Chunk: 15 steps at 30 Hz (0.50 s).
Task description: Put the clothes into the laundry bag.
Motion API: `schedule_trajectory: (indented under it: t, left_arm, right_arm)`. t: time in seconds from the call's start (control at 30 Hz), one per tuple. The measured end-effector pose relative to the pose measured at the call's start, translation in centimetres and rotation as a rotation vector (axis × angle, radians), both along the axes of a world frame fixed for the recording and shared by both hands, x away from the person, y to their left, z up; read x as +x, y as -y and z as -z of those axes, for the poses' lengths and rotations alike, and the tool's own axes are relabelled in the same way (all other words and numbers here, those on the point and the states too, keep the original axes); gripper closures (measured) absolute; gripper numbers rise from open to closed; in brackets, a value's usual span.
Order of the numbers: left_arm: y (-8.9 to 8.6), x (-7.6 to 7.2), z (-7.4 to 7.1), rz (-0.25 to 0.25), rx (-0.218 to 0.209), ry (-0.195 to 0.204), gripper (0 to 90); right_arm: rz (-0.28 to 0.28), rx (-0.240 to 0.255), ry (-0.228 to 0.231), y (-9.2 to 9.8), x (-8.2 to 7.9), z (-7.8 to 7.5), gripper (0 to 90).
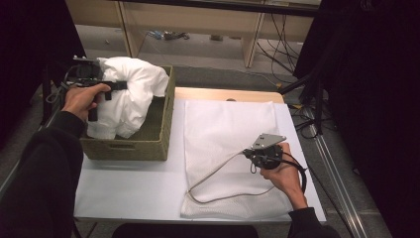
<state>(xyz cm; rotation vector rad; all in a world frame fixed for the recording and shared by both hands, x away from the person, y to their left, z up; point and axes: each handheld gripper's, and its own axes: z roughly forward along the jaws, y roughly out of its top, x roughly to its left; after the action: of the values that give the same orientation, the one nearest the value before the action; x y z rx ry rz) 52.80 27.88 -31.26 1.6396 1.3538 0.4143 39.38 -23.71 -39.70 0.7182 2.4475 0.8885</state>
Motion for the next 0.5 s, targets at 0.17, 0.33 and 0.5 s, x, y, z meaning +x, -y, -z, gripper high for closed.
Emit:
schedule_trajectory:
  t: [0.17,0.33,0.5]
  left_arm:
    - [0.6,-1.6,-2.9,0.054,-0.024,0.036,56.4]
    - [1.2,-3.6,-4.6,0.114,-0.049,0.065,56.4]
    - [2.5,-6.8,-6.1,0.192,-0.059,0.088,56.5]
  right_arm:
    - [0.009,0.002,-0.008,0.0,0.0,0.0,89.6]
    - [0.002,-0.002,-0.001,0.1,0.0,0.0,89.6]
    - [-0.006,-0.008,0.022,0.3,0.3,0.0,89.7]
